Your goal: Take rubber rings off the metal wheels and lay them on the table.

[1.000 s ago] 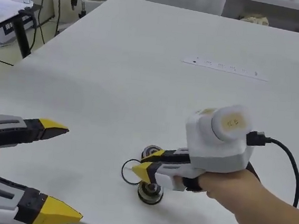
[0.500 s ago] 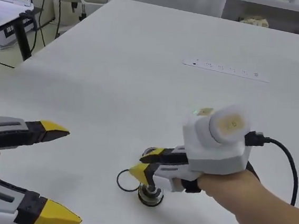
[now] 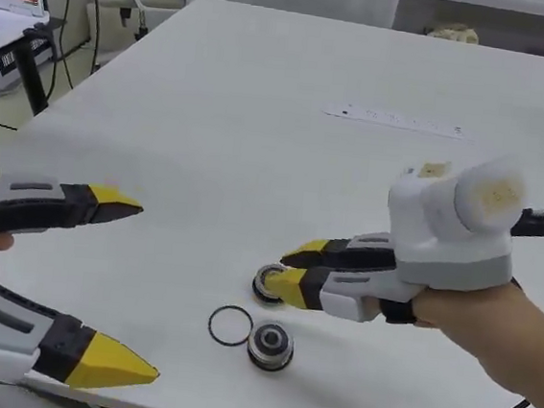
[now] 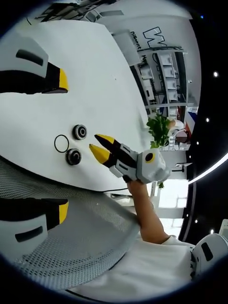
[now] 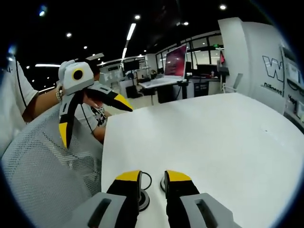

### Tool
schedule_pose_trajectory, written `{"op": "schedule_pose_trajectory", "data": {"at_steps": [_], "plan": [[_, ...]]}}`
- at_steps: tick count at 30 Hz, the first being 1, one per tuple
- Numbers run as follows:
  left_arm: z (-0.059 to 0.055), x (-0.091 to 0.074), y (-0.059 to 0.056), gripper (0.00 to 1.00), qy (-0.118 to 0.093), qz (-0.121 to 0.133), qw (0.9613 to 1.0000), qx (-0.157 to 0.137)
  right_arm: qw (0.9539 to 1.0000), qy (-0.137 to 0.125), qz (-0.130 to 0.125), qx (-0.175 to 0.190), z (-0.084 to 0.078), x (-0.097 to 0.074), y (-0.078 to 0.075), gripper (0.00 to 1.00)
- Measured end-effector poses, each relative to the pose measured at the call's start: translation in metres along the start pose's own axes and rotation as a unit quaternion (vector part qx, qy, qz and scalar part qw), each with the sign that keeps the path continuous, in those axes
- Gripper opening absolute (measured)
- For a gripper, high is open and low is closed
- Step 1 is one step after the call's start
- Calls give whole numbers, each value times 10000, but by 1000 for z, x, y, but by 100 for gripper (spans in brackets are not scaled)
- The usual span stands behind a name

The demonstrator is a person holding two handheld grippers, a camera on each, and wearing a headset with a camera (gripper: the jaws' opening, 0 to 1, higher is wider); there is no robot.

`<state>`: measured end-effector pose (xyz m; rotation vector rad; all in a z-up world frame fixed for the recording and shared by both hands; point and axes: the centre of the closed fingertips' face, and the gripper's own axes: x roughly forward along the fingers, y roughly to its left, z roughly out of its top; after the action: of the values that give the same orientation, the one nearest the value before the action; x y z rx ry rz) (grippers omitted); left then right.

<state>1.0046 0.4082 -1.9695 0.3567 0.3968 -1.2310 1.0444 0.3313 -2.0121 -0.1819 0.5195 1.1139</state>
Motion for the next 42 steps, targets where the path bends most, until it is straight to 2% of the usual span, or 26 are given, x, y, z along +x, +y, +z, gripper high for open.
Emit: {"op": "schedule_pose_trajectory", "data": {"at_steps": [4,7,10,17,22,25,29,32,34,36,39,42], "plan": [[9,7,3,86,-9,4,9998,207,10000,22,66,-22,-4,-7,-2,17],[13,13,5,78,11,21,9994,344,9998,178,60,-38,-15,-12,-6,18],[21,22,4,77,-11,-17,9989,470,9994,303,136,-68,-23,-14,-6,18],[27,43,-9,74,109,-463,9961,743,9975,592,356,-127,-42,-12,1,18],[29,63,-12,69,168,-638,9941,859,9949,825,535,-233,-55,-9,6,17],[30,75,-12,66,105,-662,9933,939,9931,976,592,-269,-63,-9,7,18],[25,91,-7,65,123,-591,9928,1039,9922,1038,632,-274,-67,-9,9,17],[24,100,-7,61,16,-598,9944,867,9920,1046,655,-268,-68,-8,10,17],[18,105,-9,58,32,-643,9945,830,9915,1056,698,-295,-69,-7,11,17],[12,108,-9,52,36,-521,9947,889,9912,1068,726,-306,-70,-6,13,17],[3,110,-11,43,114,-497,9942,949,9904,1103,771,-316,-72,-5,15,16],[-6,111,-15,34,173,-686,9950,706,9897,1125,819,-342,-74,-3,18,16]]}}
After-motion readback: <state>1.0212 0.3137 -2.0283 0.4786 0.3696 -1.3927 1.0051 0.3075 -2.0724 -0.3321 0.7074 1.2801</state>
